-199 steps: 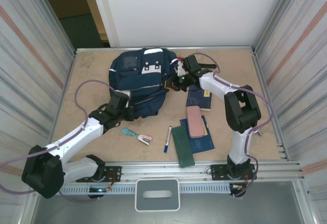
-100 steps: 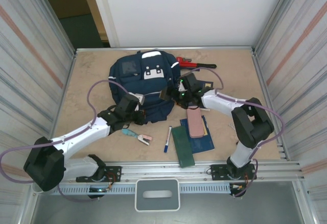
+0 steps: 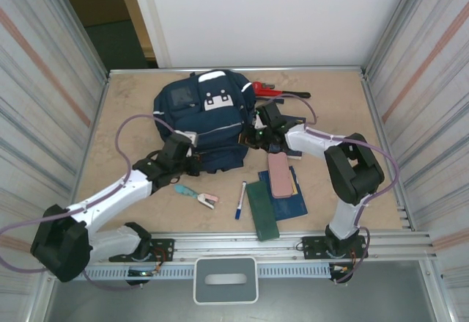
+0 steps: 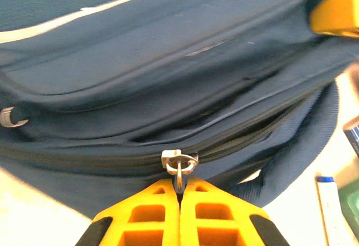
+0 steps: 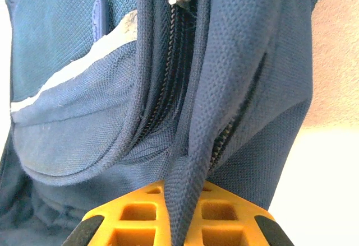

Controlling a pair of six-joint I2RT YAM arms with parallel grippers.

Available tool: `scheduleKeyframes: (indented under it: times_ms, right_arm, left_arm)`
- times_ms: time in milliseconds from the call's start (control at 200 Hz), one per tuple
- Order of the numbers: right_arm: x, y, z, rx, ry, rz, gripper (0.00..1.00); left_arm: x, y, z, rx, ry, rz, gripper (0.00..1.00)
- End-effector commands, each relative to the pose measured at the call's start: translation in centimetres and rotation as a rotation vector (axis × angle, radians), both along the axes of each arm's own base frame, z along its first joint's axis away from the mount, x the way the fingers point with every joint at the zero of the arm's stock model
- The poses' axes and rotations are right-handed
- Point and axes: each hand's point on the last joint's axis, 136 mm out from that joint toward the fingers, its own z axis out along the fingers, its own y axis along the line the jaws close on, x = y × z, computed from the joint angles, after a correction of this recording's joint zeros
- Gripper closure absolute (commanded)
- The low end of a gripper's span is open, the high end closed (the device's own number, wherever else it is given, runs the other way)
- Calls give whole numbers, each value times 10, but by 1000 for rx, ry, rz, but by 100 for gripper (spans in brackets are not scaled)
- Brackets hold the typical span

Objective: Pack books, pencil case, and school supplies into a backpack

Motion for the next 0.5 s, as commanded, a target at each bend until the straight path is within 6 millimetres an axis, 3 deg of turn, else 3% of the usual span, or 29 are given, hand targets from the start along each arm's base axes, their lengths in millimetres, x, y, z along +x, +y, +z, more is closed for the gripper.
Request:
scheduleKeyframes:
  times_ms: [0, 100, 220, 321, 496]
  right_arm:
    - [11, -17, 23, 4, -45, 101, 98]
    - [22, -21, 33, 31, -35, 127, 97]
    - [42, -22, 37, 11, -24, 108, 95]
    - [55, -15, 41, 30, -30, 79, 97]
    - [41, 7, 43, 3, -71, 110, 100]
  left_arm:
    - [5, 53, 1, 90, -14, 188, 100]
    - [7, 57, -1, 94, -10, 188, 100]
    - [4, 17, 6, -38, -17, 33, 100]
    - [1, -4, 13, -93, -31, -33, 100]
    - [-5, -38, 42, -253, -74, -173, 100]
